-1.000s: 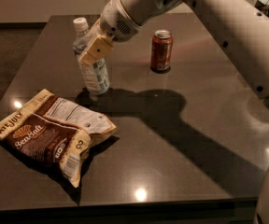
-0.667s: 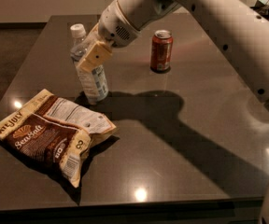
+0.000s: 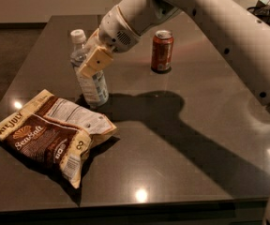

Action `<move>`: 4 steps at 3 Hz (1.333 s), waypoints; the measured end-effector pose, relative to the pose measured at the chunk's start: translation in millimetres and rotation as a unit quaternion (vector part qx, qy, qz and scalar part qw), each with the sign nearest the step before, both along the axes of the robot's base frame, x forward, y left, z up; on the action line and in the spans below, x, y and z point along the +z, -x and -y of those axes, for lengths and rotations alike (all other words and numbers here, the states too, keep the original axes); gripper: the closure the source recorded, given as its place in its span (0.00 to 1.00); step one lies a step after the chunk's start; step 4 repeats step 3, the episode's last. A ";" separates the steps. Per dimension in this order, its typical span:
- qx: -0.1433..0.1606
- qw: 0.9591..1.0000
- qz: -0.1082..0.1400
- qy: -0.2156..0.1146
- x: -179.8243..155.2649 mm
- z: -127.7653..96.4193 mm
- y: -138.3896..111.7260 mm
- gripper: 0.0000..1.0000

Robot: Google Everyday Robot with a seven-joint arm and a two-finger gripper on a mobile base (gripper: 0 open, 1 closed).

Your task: Move blue plastic bottle near brown chip bag

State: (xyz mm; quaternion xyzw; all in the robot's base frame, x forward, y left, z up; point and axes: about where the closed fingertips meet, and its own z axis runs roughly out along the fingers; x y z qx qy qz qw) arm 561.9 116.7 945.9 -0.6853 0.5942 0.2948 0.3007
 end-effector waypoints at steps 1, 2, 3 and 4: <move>0.012 1.000 -0.013 -0.026 -0.4 2.3 3.6 0.08; 0.019 0.998 -0.017 -0.049 1.1 8.4 4.7 0.00; 0.019 0.998 -0.017 -0.049 1.1 8.4 4.7 0.00; 0.019 0.998 -0.017 -0.049 1.1 8.4 4.7 0.00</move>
Offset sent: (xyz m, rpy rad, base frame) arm -0.0034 -0.0202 0.0045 0.1426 0.0390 0.0383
